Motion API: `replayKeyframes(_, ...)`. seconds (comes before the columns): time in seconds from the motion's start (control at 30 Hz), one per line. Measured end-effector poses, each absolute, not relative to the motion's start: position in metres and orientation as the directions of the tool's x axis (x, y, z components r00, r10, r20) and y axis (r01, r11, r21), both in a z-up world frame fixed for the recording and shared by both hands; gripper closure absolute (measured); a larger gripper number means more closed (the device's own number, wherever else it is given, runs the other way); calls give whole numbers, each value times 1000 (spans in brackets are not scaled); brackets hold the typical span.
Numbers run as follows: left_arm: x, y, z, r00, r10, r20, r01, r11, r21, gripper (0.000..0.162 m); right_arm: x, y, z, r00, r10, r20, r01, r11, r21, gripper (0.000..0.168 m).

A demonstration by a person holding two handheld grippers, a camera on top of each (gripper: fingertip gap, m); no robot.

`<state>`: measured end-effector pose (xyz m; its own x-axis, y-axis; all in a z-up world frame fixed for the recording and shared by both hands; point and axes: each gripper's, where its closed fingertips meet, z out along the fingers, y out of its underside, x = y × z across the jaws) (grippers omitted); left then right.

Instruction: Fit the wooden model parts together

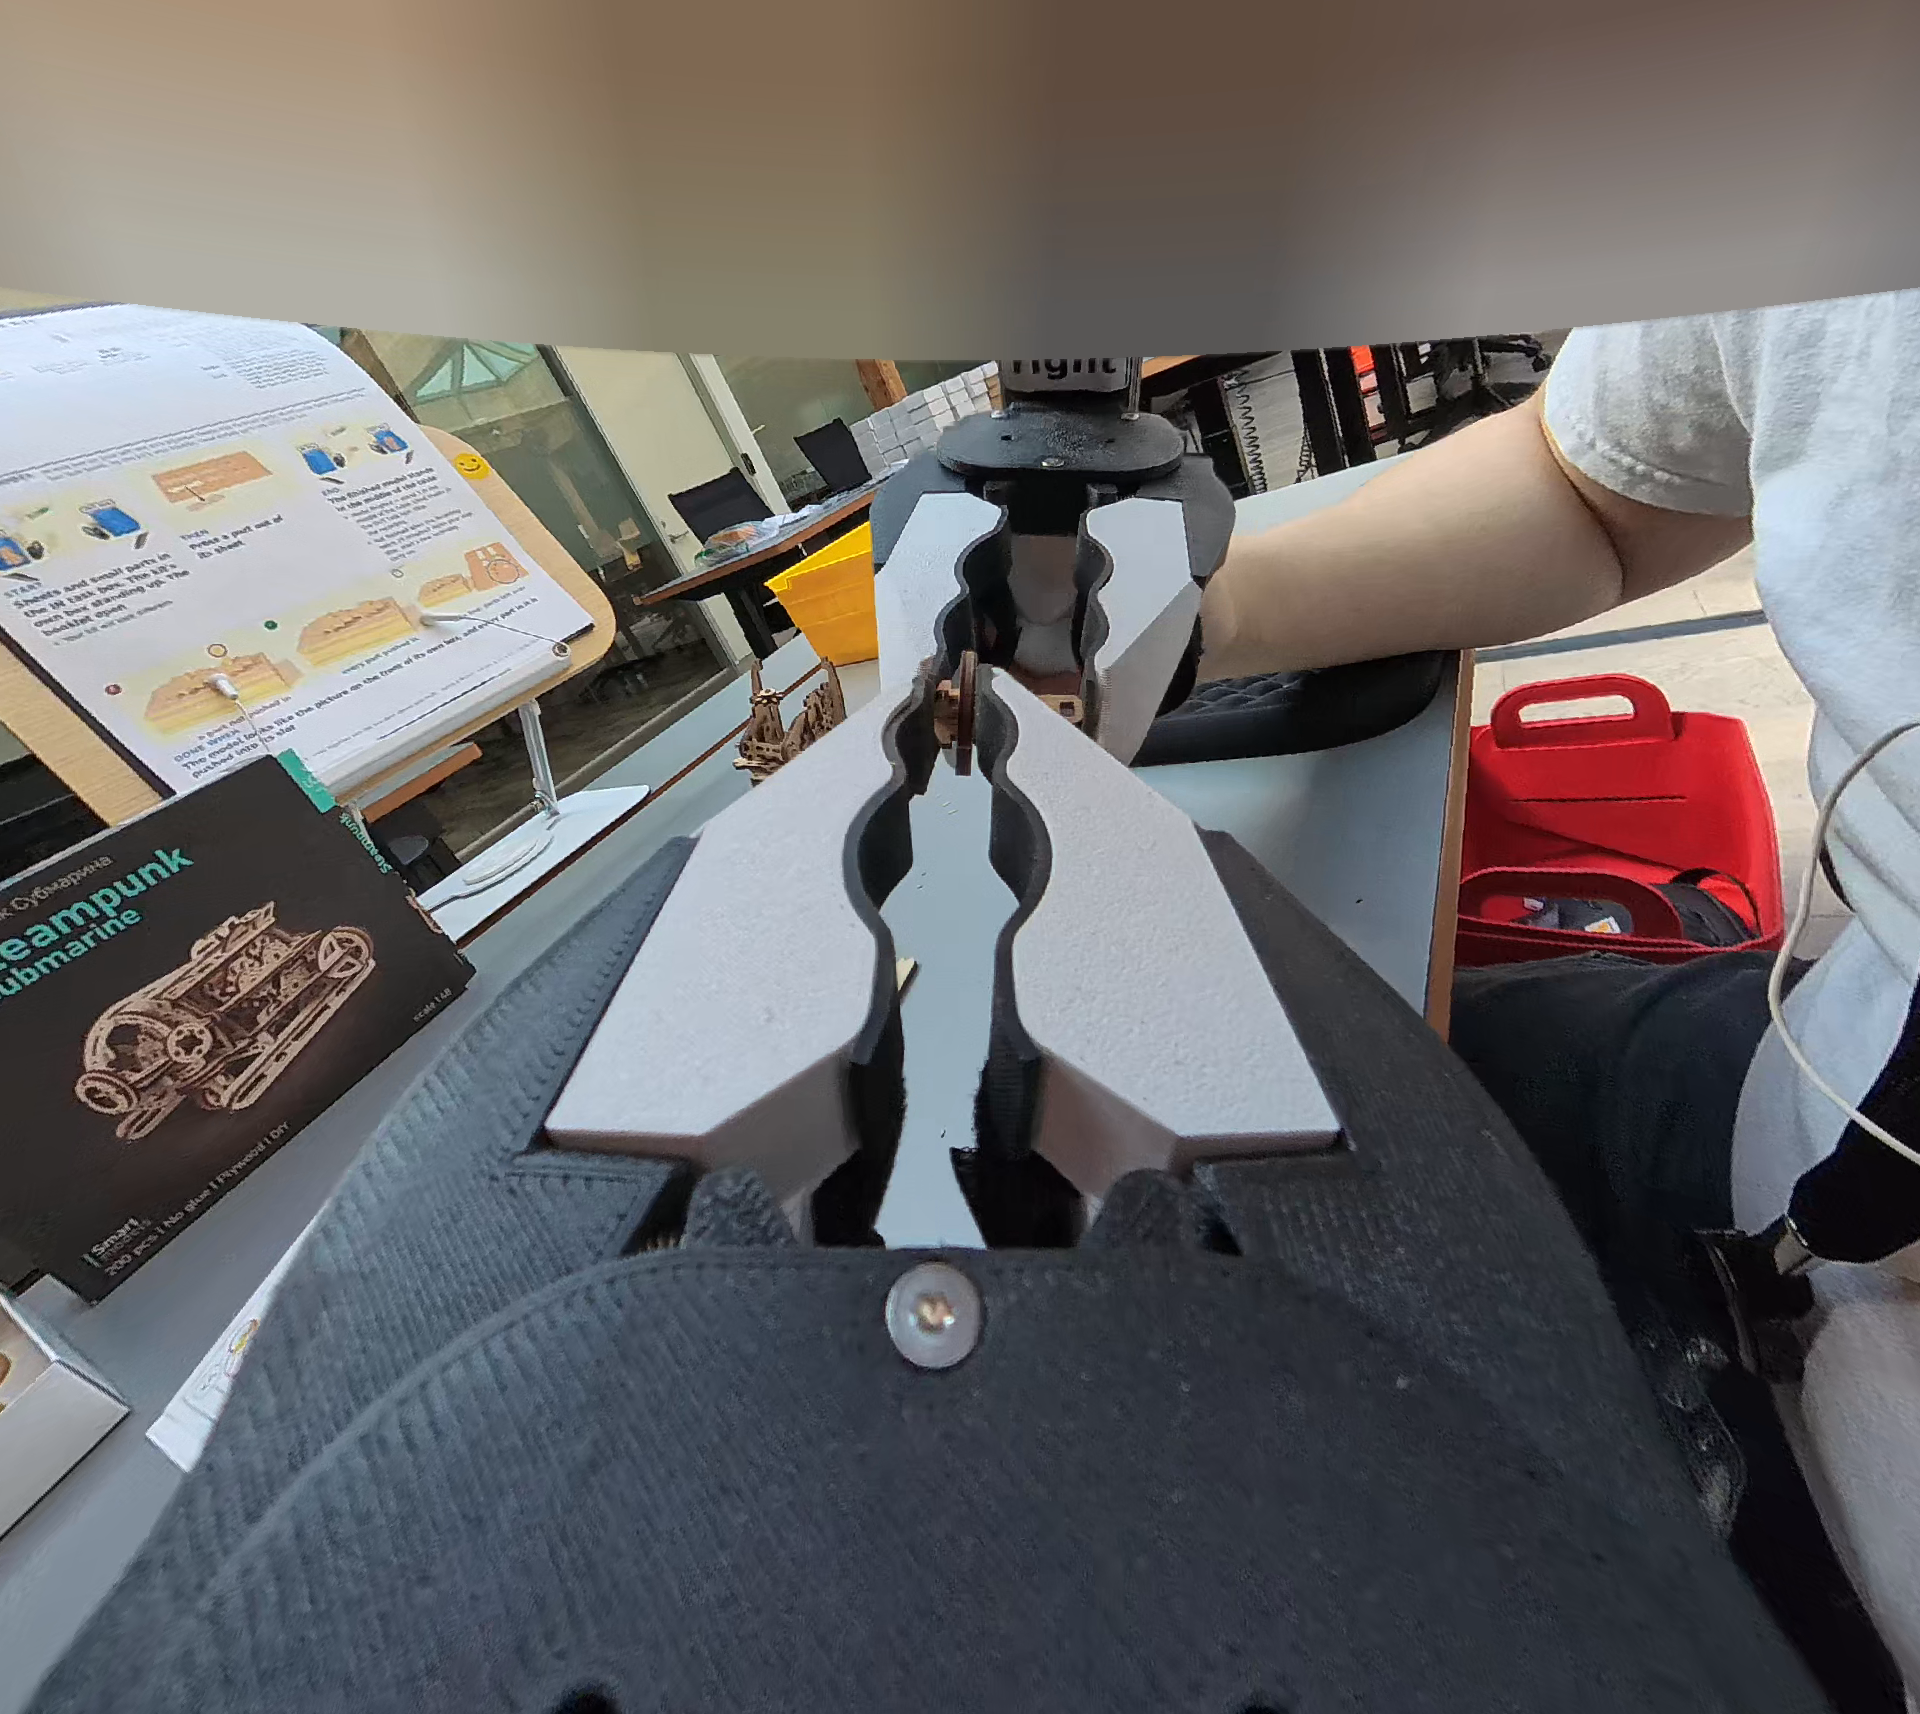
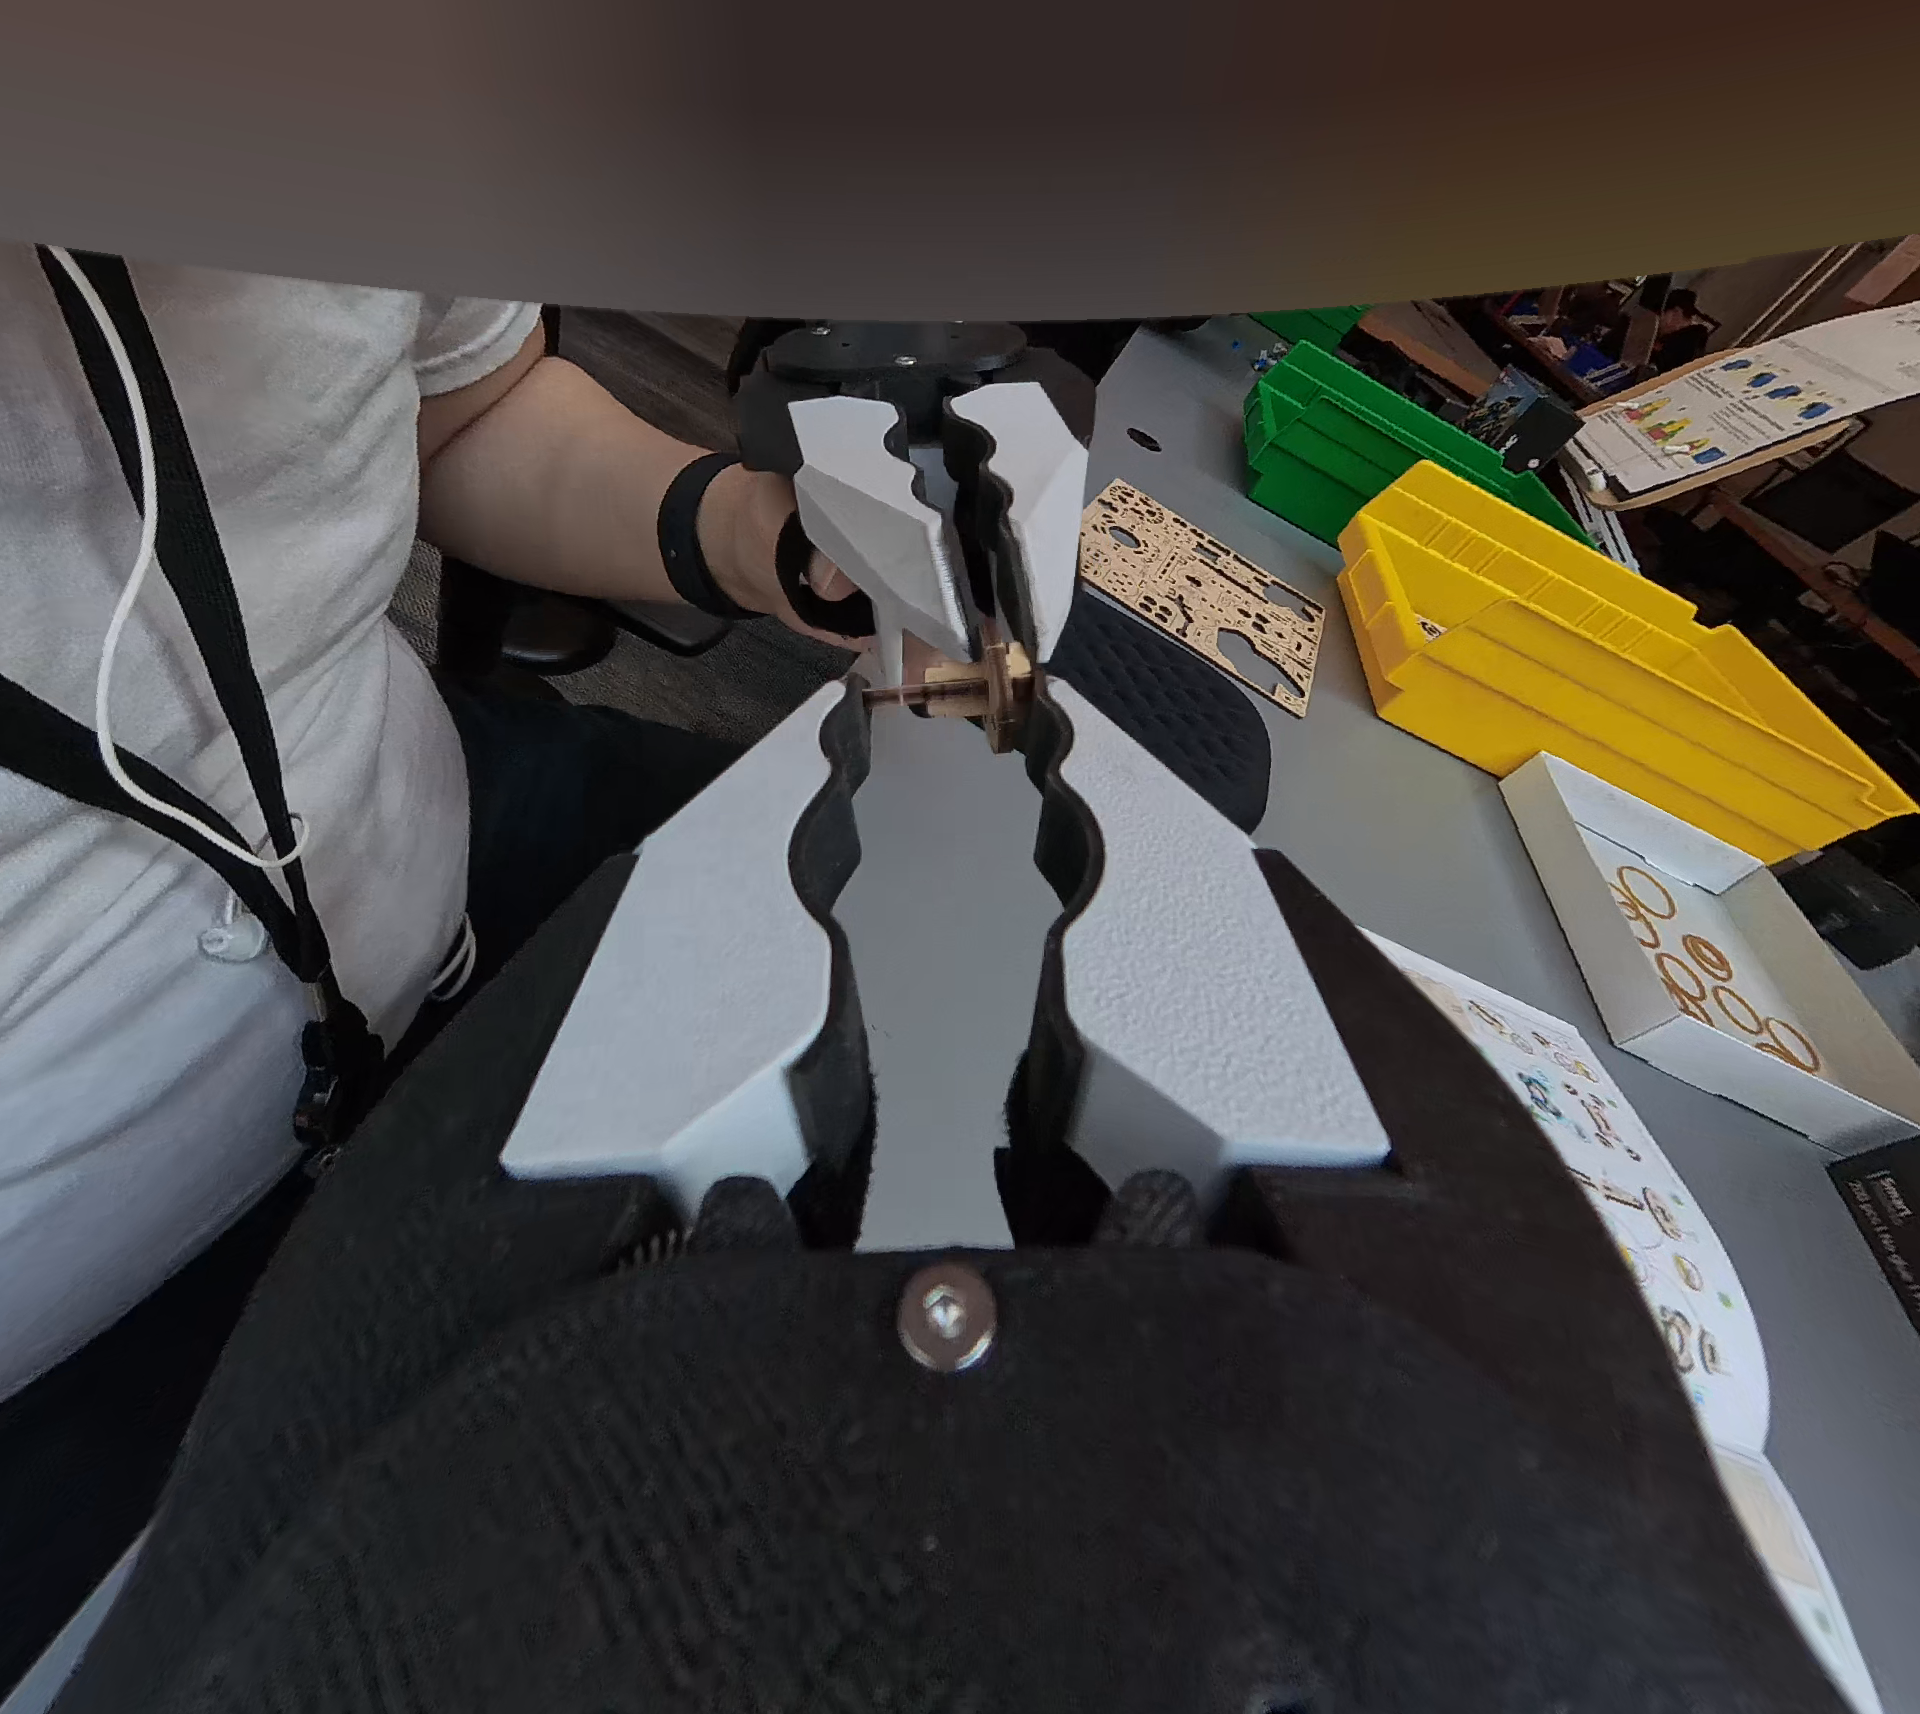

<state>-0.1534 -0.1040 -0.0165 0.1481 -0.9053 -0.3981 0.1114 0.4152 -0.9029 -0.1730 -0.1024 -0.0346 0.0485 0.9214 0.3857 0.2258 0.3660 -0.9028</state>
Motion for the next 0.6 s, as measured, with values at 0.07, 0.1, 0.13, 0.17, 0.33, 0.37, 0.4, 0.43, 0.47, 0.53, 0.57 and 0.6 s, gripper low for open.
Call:
replayKeyframes(0.07,-157,-99,-15,190,-899,-395,128,422,-898,152,-172,-100,-32,66,924,378,197,359,-912,139)
replayKeyframes(0.1,-158,-97,-16,195,-903,-383,130,411,-902,146,-171,-100,-31,66,922,380,194,362,-912,139)
replayKeyframes(0.13,-159,-96,-17,181,-913,-365,132,390,-911,145,-171,-99,-30,72,922,381,191,362,-912,139)
replayKeyframes(0.17,-159,-97,-18,161,-924,-347,138,370,-919,143,-171,-100,-27,73,922,380,178,363,-915,139)
replayKeyframes(0.33,-159,-102,-17,177,-896,-408,143,433,-890,157,-171,-100,-29,61,931,359,168,345,-923,139)
replayKeyframes(0.37,-158,-102,-17,187,-886,-424,136,451,-882,157,-170,-100,-29,59,935,351,164,337,-927,139)
replayKeyframes(0.4,-157,-101,-18,191,-880,-434,129,461,-878,158,-170,-99,-29,58,936,347,168,333,-928,139)
replayKeyframes(0.43,-157,-100,-18,194,-878,-437,124,464,-877,158,-170,-98,-30,60,937,344,168,331,-929,139)
replayKeyframes(0.47,-157,-99,-18,197,-878,-437,123,464,-877,158,-170,-99,-30,54,938,341,163,329,-930,139)
replayKeyframes(0.53,-157,-100,-19,176,-880,-441,114,463,-879,159,-171,-99,-31,56,939,339,169,326,-930,139)
replayKeyframes(0.57,-157,-101,-20,167,-881,-442,110,462,-880,162,-171,-99,-31,55,938,343,169,330,-929,139)
replayKeyframes(0.6,-156,-100,-20,165,-880,-446,104,465,-879,162,-171,-99,-31,55,939,338,167,325,-931,139)
